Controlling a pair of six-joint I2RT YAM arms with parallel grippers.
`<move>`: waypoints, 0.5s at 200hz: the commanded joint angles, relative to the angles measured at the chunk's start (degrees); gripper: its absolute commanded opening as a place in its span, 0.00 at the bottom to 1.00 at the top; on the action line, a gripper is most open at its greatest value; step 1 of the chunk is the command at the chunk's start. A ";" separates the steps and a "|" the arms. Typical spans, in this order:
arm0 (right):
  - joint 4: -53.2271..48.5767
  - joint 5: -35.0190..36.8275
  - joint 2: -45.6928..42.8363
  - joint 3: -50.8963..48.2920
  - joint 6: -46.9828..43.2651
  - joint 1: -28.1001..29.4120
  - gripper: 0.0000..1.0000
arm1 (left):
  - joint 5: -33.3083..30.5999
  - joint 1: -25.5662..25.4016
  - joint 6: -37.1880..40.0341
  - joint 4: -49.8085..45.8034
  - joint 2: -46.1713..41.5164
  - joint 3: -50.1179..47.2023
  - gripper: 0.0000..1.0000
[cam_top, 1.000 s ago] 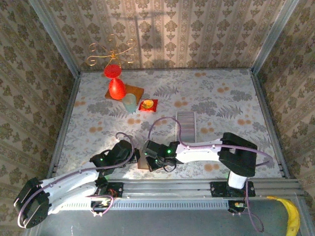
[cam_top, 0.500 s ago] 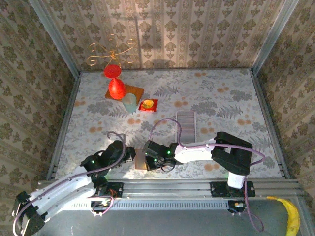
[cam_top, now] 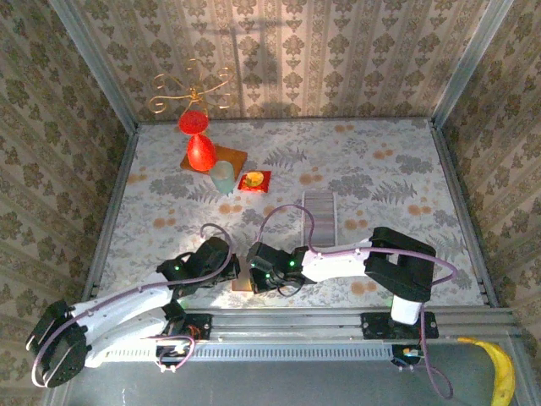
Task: Put the credit cards into the card holder
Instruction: Open the card holder at the bottom-center of the table.
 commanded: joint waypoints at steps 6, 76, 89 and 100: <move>-2.46 2.87 -2.73 -1.26 -0.12 -0.36 0.07 | -0.29 -0.36 -2.48 5.64 2.82 -3.15 0.00; -7.89 11.23 -20.36 -4.40 -10.49 -3.19 0.23 | -1.37 -0.62 -2.56 6.95 3.64 -5.91 0.00; -10.45 11.98 -26.49 -4.54 -15.64 -4.83 0.30 | -1.18 -0.60 -2.63 7.76 3.15 -6.58 0.00; -13.44 14.19 -31.65 -4.13 -20.42 -5.72 0.44 | -0.78 -0.61 -2.09 7.69 2.72 -6.55 0.00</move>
